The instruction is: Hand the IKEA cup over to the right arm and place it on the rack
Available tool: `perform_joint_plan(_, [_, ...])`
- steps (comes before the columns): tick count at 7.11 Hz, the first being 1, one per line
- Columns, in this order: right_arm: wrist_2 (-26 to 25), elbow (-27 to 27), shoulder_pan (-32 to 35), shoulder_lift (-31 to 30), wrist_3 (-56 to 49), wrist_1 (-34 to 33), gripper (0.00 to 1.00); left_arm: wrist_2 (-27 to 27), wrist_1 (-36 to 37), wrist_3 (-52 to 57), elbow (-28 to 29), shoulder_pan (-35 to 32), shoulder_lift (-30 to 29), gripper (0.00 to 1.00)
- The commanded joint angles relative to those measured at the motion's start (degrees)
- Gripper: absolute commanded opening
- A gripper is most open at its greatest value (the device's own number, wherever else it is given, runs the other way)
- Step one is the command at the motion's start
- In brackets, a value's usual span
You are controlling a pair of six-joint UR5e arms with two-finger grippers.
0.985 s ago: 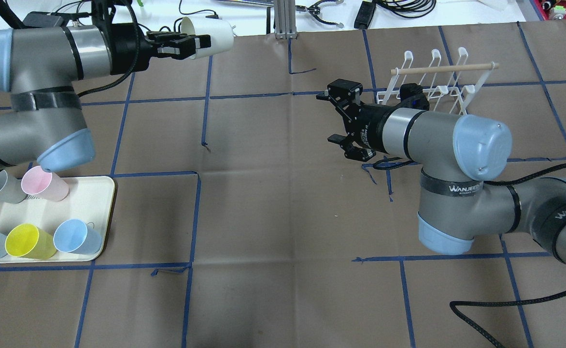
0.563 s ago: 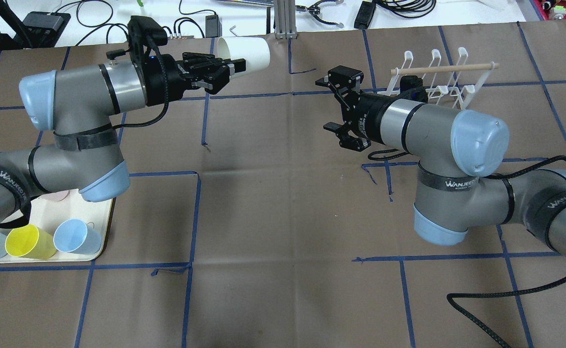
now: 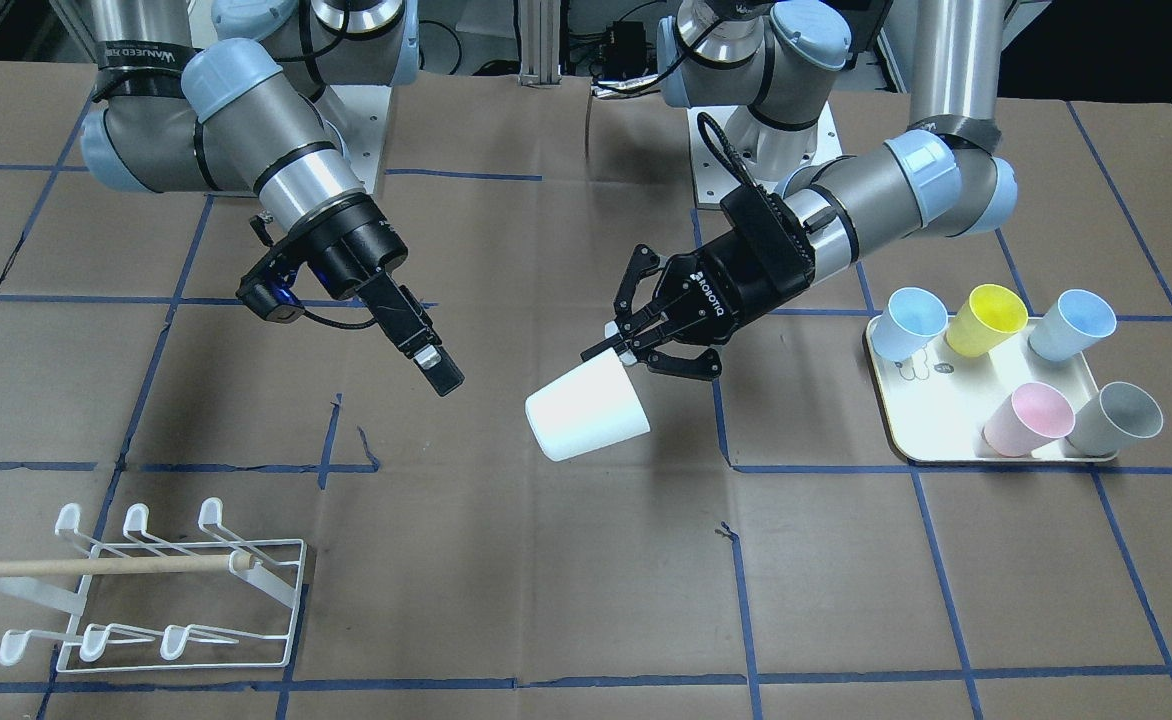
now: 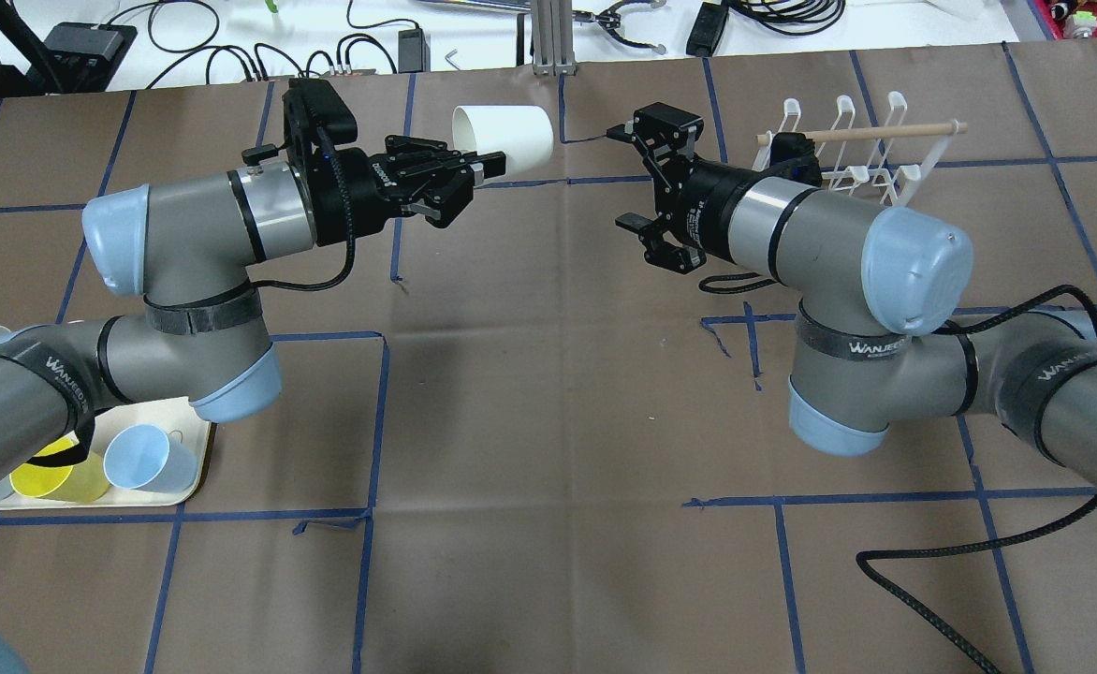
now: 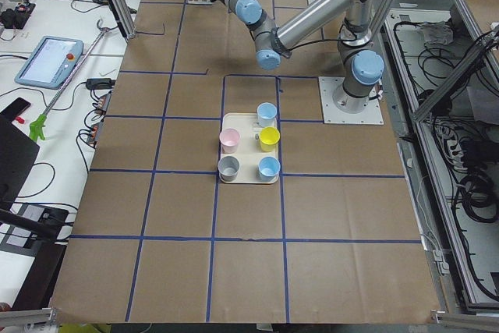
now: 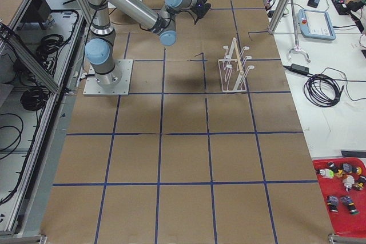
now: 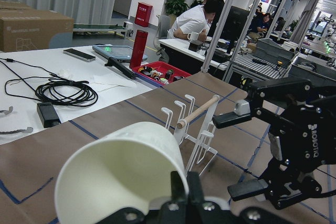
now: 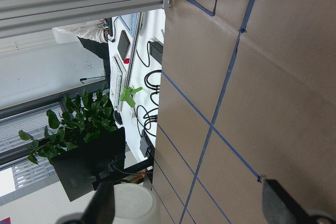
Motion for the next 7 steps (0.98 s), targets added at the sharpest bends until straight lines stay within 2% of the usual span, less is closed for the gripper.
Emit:
perform_joint_plan(1, [-3.66, -1.97, 4.09, 0.53, 6.62, 0.01, 0.99, -0.46, 1.45, -0.93, 0.09, -0.11, -0.81, 0.05])
perform_joint_plan(2, [-5.78, -1.98, 5.24, 0.62, 6.83, 0.1, 0.99, -0.46, 1.45, -1.02, 0.09, -0.19, -0.81, 0.05])
perform_joint_plan(4, [-6.33, -2.15, 5.34, 0.62, 7.88, 0.1, 0.99, -0.46, 1.45, -1.02, 0.0, -0.19, -0.81, 0.05])
perform_joint_plan(6, [-7.2, -5.48, 7.17, 2.1, 8.24, 0.63, 0.99, -0.46, 1.45, -1.11, 0.0, -0.19, -0.64, 0.06])
perform_joint_plan(7, [-9.82, -6.97, 8.75, 3.85, 9.2, 0.54, 0.99, -0.46, 1.45, -1.11, 0.0, -0.19, -0.64, 0.06])
